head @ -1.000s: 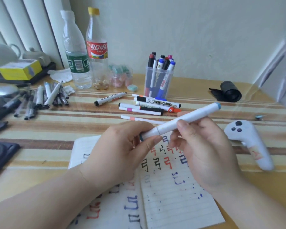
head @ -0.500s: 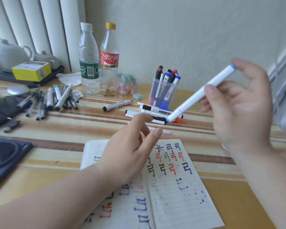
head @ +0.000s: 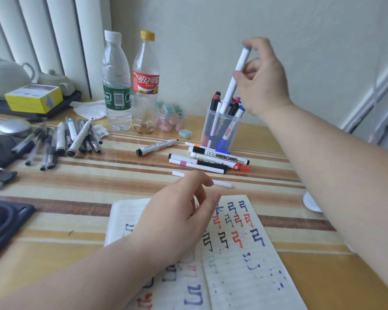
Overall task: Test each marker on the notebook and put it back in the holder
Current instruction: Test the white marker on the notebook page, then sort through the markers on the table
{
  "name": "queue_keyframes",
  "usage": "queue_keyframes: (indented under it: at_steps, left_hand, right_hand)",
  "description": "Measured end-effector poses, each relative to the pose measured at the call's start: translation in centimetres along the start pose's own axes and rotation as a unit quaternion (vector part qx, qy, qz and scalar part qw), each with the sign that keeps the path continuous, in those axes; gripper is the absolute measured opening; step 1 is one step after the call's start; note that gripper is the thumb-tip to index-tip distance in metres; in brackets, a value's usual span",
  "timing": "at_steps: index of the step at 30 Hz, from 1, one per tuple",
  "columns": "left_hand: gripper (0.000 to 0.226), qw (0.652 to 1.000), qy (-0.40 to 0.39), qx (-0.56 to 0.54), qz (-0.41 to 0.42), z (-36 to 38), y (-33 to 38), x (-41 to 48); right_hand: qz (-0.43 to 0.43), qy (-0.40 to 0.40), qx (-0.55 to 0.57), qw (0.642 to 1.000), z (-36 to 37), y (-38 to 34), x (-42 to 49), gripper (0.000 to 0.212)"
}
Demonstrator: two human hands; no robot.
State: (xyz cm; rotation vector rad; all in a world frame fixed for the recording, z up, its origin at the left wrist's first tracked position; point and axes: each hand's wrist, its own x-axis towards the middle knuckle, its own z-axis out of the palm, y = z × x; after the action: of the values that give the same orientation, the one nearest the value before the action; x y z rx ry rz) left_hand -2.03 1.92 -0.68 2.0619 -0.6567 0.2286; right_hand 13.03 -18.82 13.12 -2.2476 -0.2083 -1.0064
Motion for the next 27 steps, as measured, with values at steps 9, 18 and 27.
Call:
queue_keyframes:
  at_steps: [9, 18, 27]
  left_hand:
    - [0.009, 1.0, 0.0, 0.004, -0.006, 0.1, -0.1, 0.0]
    - [0.005, 1.0, -0.004, 0.002, -0.016, 0.1, 0.0, 0.0]
    - [0.003, 1.0, -0.006, 0.007, -0.014, 0.0, 0.1, 0.0]
  right_hand:
    - [0.068, -0.092, -0.022, 0.993, 1.1, 1.6, 0.3, 0.034]
    - [0.127, -0.112, 0.073, 0.983, 0.9, 1.4, 0.7, 0.016]
    - [0.074, -0.102, 0.012, 0.992, 1.6, 1.2, 0.3, 0.012]
